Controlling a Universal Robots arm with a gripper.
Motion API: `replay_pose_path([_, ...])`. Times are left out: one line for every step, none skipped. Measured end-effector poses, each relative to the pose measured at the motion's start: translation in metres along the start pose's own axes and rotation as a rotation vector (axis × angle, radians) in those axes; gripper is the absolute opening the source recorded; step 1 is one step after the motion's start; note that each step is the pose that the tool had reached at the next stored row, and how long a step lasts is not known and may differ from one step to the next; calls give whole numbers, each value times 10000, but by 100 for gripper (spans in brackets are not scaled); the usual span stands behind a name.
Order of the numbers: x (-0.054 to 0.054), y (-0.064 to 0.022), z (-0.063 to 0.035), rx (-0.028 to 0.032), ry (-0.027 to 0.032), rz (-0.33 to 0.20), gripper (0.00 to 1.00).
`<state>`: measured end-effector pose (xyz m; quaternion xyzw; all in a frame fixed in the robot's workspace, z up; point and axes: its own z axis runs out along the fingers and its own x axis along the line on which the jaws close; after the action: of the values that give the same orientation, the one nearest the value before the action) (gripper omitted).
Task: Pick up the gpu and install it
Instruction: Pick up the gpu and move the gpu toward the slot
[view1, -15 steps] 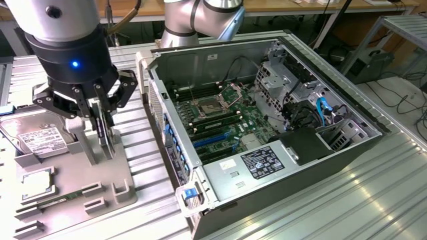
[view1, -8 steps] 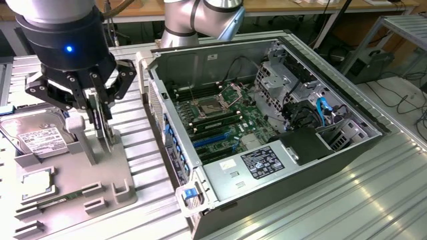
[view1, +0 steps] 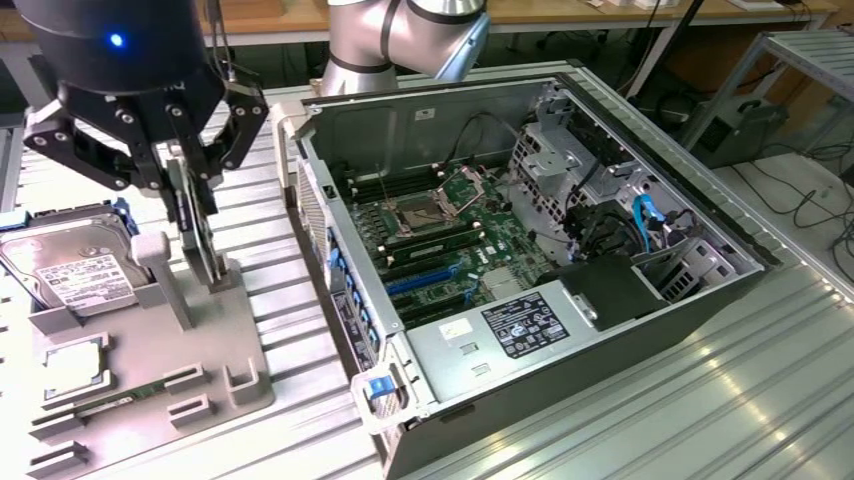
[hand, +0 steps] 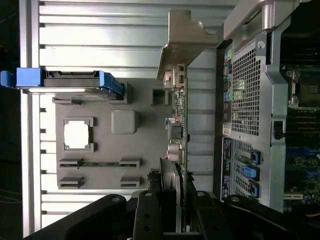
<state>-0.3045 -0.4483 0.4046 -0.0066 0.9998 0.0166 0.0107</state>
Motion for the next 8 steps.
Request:
replay_pose_path([-1, 1, -31, 0, 0, 0, 28])
replay_pose_path([-1, 2, -63, 0, 0, 0, 28])
replay_pose_path([-2, 3, -97, -1, -1, 0, 28])
replay_pose_path([-3, 4, -128, 0, 0, 0, 28])
replay_pose_path([-3, 5, -163, 0, 0, 0, 28])
replay_pose_path([-4, 7, -199, -1, -1, 0, 28])
replay_pose_path([-5, 8, -235, 0, 0, 0, 28])
replay_pose_path([-6, 9, -272, 0, -1, 0, 28])
